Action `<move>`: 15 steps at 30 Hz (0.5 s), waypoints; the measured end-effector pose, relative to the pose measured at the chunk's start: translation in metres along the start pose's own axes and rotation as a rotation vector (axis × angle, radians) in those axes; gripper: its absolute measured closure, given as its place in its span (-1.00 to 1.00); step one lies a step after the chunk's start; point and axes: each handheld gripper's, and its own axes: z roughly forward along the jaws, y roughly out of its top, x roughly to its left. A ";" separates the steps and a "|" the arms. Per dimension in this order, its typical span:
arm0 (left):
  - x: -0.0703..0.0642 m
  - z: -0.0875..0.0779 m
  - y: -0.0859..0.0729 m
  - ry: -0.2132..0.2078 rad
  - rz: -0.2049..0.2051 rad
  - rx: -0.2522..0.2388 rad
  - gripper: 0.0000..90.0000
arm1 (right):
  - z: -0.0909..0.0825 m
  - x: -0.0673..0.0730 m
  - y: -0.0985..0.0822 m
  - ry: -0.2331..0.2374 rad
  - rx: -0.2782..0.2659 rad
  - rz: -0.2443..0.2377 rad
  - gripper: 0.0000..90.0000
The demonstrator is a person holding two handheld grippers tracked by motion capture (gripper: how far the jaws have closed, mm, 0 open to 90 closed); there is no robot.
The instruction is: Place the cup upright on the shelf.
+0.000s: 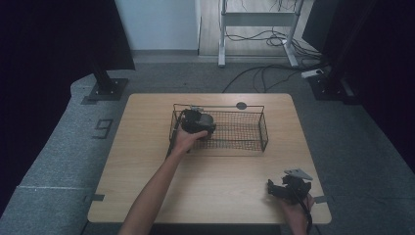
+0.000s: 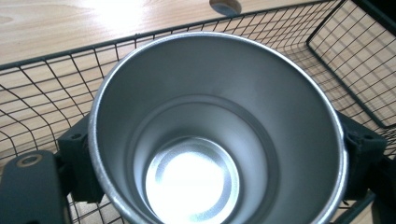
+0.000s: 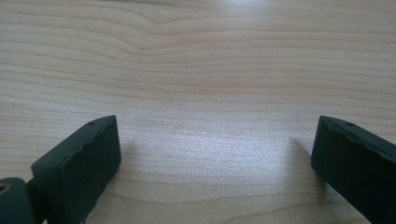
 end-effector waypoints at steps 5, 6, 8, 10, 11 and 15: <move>0.001 0.005 -0.002 0.006 -0.009 0.015 -0.70 | 0.000 0.000 0.000 0.000 -0.001 0.000 -0.97; 0.002 0.006 -0.002 0.007 -0.010 0.019 -0.70 | 0.000 0.000 0.000 0.000 0.000 0.000 -0.97; 0.002 0.008 -0.004 0.007 -0.015 0.026 -0.70 | 0.000 0.000 0.000 0.000 -0.001 0.000 -0.97; 0.002 0.009 -0.005 0.008 -0.017 0.029 -0.70 | 0.000 0.000 0.000 0.000 -0.001 0.000 -0.97; 0.001 0.010 -0.005 0.009 -0.018 0.029 -0.70 | 0.000 0.000 0.000 0.000 -0.001 0.000 -0.97; 0.001 0.011 -0.006 0.010 -0.020 0.038 -0.70 | 0.000 0.000 0.000 0.000 -0.001 0.000 -0.97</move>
